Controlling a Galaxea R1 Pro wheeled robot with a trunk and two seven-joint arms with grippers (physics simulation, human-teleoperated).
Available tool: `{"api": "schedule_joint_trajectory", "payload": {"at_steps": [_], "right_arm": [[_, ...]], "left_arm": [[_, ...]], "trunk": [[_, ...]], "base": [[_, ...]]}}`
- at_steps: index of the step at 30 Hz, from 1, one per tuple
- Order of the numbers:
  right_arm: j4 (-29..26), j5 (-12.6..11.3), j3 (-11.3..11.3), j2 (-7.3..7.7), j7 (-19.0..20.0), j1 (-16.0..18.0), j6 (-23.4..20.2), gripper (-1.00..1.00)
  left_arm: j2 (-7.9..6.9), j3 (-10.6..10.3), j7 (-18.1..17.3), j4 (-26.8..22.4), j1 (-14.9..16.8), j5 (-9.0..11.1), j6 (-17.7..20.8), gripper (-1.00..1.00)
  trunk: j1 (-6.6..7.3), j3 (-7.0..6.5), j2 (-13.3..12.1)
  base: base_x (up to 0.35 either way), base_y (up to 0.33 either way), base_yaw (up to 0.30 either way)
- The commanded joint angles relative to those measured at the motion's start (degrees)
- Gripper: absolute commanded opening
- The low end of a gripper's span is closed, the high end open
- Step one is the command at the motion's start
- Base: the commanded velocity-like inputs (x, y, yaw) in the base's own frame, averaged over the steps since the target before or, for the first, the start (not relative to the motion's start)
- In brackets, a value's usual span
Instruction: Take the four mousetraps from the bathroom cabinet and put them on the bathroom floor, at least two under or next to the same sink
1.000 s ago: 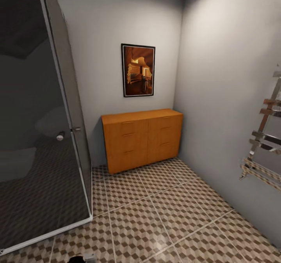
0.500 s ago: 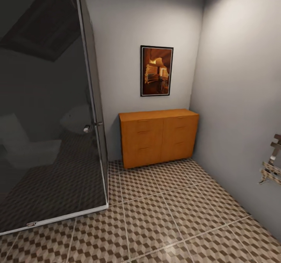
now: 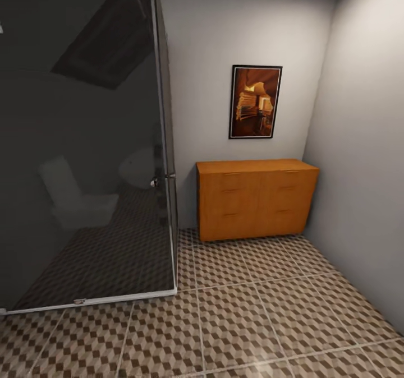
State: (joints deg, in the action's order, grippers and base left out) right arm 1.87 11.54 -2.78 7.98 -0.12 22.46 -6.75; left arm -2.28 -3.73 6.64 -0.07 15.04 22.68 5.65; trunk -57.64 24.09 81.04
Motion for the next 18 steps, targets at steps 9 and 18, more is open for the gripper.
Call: {"api": "schedule_joint_trajectory", "payload": {"at_steps": [9,18], "right_arm": [[0.1,0.8,-0.3,-0.36,0.0,-0.2,0.7,-1.00],[0.1,0.8,-0.1,-0.48,-0.7,-0.2,1.0,-1.00]], "left_arm": [[-0.23,-0.4,0.3,0.0,-1.8,0.5,-3.7,-1.00],[-0.19,-0.4,0.3,-0.1,-1.9,2.8,-4.0,-1.00]], "trunk": [[0.00,0.06,0.0],[0.00,0.06,0.0]], "base": [[0.000,0.000,0.297],[0.000,0.000,0.072]]}}
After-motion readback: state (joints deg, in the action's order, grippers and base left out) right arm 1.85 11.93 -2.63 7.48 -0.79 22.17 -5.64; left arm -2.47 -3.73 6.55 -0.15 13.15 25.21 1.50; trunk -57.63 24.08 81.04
